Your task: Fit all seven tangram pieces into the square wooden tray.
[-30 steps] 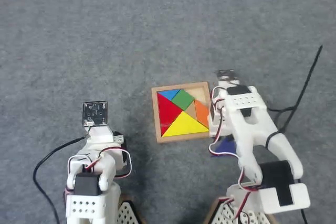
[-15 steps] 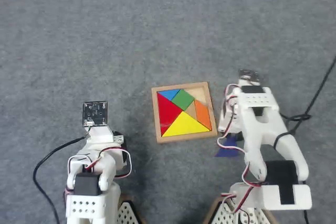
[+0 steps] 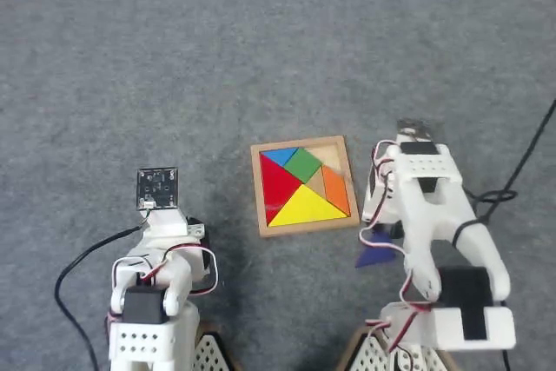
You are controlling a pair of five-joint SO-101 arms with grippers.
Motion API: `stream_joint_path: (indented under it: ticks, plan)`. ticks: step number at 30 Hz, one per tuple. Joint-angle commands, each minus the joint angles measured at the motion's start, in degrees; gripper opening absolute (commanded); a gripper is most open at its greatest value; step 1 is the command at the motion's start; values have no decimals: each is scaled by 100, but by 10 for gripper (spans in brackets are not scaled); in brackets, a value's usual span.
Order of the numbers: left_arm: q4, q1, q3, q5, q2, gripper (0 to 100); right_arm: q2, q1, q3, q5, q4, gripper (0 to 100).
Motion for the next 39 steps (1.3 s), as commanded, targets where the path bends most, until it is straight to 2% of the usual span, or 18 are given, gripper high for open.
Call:
stream_joint_path:
  ticks: [1, 4, 8, 14, 19, 22, 24, 28, 31, 35, 39]
  plan:
    - [9, -35, -66, -62, -114, 14, -831, -189, 158, 53, 75, 80]
    - [9, -35, -66, -62, -114, 14, -1367, -224, 554, 114, -92, 84]
    - [9, -35, -66, -62, -114, 14, -1473, -602, 949, 554, -127, 116]
    - [9, -35, -66, -62, -114, 14, -681, -664, 976, -167, -295, 255]
    - [9, -35, -66, -62, -114, 14, 101, -655, 932, -237, -549, 263]
    - [9, -35, -66, -62, -114, 14, 505, -620, 545, -237, -312, 262]
    - [9, -35, -66, -62, -114, 14, 690, -611, 352, -237, -251, 234]
    - [9, -35, -66, -62, -114, 14, 787, -611, 132, -193, -330, 108]
    - [9, -35, -66, -62, -114, 14, 778, -611, 97, 202, -541, 11]
    - [9, -35, -66, -62, -114, 14, 769, -514, 88, 299, -558, 4]
    - [9, -35, -66, -62, -114, 14, 303, -101, 70, 343, -549, 6]
